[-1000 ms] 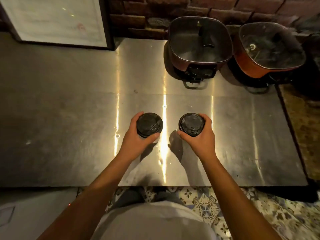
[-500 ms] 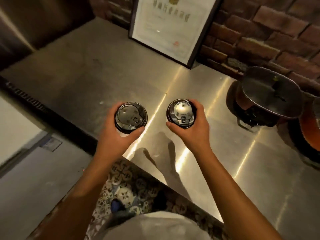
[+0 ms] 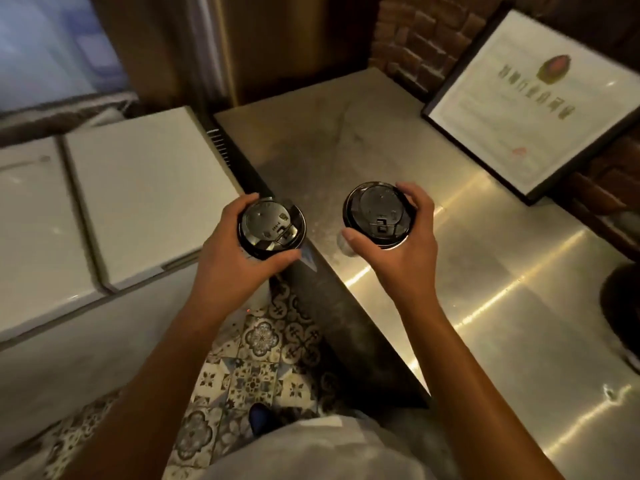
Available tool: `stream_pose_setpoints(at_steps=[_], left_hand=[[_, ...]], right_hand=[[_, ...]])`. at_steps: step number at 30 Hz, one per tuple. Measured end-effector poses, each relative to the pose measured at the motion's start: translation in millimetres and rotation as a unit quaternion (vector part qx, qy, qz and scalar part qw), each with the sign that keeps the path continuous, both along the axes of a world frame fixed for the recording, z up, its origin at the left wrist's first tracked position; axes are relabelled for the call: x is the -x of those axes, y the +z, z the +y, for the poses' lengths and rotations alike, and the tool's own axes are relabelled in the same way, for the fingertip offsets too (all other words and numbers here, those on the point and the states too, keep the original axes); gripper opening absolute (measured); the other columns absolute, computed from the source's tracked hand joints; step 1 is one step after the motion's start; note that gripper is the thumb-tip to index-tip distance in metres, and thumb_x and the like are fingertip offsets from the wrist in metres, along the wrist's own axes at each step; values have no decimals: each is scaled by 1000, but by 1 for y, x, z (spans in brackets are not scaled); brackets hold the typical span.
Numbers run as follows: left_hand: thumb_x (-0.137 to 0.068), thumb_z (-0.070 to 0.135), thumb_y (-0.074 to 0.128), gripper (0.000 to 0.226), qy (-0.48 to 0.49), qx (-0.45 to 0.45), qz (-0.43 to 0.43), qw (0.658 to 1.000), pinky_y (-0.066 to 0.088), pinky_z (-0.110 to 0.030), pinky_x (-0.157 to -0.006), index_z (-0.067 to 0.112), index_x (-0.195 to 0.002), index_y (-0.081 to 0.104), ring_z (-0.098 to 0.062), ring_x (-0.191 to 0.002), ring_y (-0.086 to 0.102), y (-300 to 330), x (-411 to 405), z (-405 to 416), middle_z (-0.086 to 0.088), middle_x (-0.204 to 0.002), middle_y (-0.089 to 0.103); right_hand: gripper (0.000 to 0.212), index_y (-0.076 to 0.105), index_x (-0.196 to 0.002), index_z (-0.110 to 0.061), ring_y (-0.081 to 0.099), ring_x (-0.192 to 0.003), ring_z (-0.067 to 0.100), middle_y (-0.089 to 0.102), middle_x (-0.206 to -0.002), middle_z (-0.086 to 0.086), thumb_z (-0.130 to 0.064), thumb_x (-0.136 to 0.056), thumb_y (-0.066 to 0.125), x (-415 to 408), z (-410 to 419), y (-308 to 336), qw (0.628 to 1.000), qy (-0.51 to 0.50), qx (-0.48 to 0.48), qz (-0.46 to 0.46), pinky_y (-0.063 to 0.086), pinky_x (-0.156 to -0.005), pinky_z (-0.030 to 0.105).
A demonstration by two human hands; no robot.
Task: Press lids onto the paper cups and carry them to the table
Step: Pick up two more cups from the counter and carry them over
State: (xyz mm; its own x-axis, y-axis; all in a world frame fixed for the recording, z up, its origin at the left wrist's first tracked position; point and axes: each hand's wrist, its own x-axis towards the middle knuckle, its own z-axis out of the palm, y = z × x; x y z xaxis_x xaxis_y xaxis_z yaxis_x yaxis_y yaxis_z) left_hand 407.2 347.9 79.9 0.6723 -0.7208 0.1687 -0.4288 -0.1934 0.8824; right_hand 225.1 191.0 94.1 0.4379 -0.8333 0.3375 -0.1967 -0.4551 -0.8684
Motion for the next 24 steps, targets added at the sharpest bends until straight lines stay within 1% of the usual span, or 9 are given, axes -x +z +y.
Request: stream_pose_setpoints(at_steps=[2,3,6,8,11,15,17,21,24], left_hand=[[-60,59,83,94,28,1,-7,1000,37,1,-93,41,-142,41,14,-116,50,4,-21,31,29,-129,51],[-61,59,81,95,47,0,-8,999,37,-2,-95,39,-144,41,9,-121,50,5,-31,47,25,-132,51],[-65,61,79,96,124,3,-11,992,42,-17,-102,34,-148,40,-4,-129,49,6,-58,94,18,-136,50],[-68,61,78,94,186,3,-6,982,42,-15,-100,31,-148,40,-4,-127,50,5,-74,122,16,-136,50],[-72,63,82,91,269,6,-13,963,44,-9,-95,29,-146,40,3,-117,55,2,-95,162,14,-132,53],[-69,68,72,94,368,-3,-13,930,48,-26,-101,28,-148,38,-7,-125,54,-3,-121,209,13,-133,53],[-70,66,73,94,411,2,-21,912,47,-24,-102,27,-148,38,-9,-128,53,-4,-133,229,11,-135,53],[-78,53,82,87,509,5,-29,860,43,-7,-97,24,-148,38,-5,-128,52,4,-144,266,6,-140,54],[-76,60,78,87,575,-3,-43,817,49,-21,-101,27,-147,39,-7,-127,56,6,-139,296,6,-138,57]], right_hand=[[83,45,-132,-38,57,-113,-13,51,-117,-46,-29,-68,96,-32,18,-1,999,45,-14,3,52,-91,15],[81,45,-131,-40,57,-111,-14,52,-116,-47,-28,-68,95,-49,28,-1,997,69,-21,5,52,-90,14],[80,49,-135,-35,60,-116,-2,58,-126,-28,-32,-69,94,-100,54,1,989,147,-26,12,55,-94,22],[80,50,-139,-31,59,-122,4,59,-133,-13,-35,-71,93,-136,69,-1,977,212,-26,20,56,-99,30],[78,50,-139,-36,58,-126,7,58,-135,-12,-45,-72,89,-191,93,-4,954,296,-37,36,56,-102,35],[74,51,-138,-33,56,-124,-1,57,-131,-21,-38,-75,90,-263,127,-6,916,398,-30,33,51,-99,21],[73,52,-137,-31,55,-122,-5,56,-130,-26,-36,-75,90,-298,146,-8,892,450,-27,30,49,-98,16],[71,52,-136,-33,56,-122,-5,57,-130,-25,-45,-75,86,-362,187,-5,834,551,-24,22,49,-96,15],[73,52,-136,-33,56,-123,-3,58,-132,-21,-51,-72,83,-397,226,0,784,620,-35,15,47,-96,12]])
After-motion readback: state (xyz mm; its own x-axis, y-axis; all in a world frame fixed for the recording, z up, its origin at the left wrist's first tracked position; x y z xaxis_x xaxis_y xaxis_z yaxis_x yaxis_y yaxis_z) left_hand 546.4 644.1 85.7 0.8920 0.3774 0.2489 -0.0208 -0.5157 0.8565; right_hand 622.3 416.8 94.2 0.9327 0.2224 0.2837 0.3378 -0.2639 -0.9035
